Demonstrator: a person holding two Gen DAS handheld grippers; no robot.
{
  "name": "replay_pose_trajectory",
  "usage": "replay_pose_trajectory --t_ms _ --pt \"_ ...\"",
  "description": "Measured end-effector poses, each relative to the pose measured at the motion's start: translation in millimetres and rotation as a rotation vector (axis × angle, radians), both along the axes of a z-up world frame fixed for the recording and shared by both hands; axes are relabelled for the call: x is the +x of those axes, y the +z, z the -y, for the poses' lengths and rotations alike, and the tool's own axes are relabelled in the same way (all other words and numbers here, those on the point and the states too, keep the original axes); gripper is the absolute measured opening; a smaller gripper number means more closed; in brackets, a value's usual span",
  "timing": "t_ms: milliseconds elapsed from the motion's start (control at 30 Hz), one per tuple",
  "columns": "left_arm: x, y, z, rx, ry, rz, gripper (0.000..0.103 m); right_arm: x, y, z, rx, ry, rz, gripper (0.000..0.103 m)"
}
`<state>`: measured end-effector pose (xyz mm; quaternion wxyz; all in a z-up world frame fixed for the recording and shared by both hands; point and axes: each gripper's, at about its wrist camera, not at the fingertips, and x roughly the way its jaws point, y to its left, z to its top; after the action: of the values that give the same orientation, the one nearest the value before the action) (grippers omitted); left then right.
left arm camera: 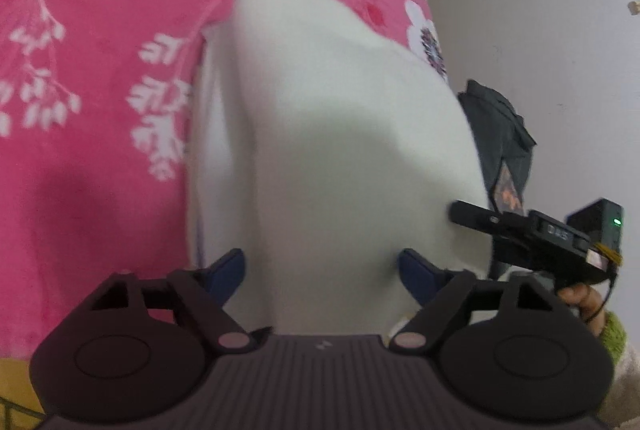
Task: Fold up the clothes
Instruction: 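Lower the fleece onto the clothes stack and open both grippers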
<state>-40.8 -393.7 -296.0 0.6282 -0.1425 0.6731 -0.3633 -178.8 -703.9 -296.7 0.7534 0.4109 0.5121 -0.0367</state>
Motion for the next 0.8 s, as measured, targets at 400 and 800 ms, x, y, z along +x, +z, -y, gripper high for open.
replay_pose_trajectory --t_ms 400,800 --pt "13.5 7.8 -7.8 -0.074 0.065 -0.056 0.072 2.0 9.5 -4.4 0.074 0.069 0.038 0.055" --pt "-5.3 -8.1 5.4 -0.013 -0.004 -0.014 0.074 -0.5 -1.5 -8.0 0.046 0.113 0.027 0.054"
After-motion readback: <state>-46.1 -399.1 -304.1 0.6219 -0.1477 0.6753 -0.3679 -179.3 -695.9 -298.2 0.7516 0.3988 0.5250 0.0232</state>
